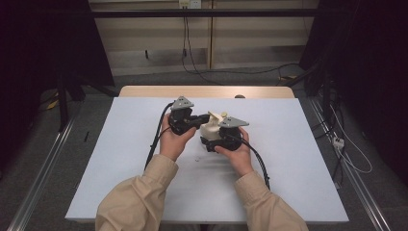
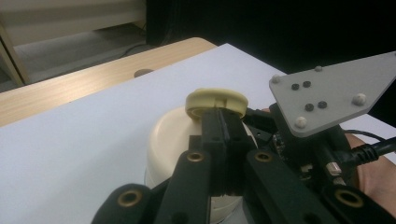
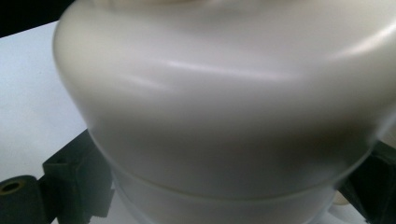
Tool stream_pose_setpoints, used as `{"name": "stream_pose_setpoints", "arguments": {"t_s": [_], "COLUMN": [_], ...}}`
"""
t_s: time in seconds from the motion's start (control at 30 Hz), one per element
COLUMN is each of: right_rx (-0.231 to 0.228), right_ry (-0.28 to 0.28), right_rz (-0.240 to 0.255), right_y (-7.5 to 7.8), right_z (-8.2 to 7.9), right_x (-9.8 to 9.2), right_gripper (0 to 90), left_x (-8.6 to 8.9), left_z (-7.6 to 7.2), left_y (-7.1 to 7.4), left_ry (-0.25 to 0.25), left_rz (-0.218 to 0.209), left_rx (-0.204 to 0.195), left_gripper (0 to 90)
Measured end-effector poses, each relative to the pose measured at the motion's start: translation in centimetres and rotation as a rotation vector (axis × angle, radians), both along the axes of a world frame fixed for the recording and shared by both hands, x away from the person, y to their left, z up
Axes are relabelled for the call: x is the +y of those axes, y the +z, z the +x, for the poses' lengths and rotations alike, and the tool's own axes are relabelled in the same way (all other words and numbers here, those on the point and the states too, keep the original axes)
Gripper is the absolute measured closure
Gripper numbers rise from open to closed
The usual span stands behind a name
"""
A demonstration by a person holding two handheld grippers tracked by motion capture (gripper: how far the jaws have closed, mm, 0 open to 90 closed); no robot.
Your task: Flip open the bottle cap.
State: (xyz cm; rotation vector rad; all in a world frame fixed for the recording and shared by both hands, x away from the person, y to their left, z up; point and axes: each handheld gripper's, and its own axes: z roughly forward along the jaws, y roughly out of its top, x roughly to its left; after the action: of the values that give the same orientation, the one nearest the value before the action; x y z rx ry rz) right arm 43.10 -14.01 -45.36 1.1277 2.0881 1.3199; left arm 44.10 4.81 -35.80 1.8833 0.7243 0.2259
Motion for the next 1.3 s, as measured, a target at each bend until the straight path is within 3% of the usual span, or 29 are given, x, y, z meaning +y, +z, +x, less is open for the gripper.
{"name": "stream_pose_setpoints", "arguments": {"t_s": [1.3], "right_rx": [0.000], "right_ry": [0.001], "right_rz": [0.000], "right_y": [0.01], "right_z": [0.00], "right_x": [-0.01], "right_gripper": [3.8], "left_x": [-0.72], "left_z": [0.51], "left_y": [0.13], "left_ry": [-0.001], "left_rz": [-0.007], "left_rx": [0.000], "left_gripper": [90.0]}}
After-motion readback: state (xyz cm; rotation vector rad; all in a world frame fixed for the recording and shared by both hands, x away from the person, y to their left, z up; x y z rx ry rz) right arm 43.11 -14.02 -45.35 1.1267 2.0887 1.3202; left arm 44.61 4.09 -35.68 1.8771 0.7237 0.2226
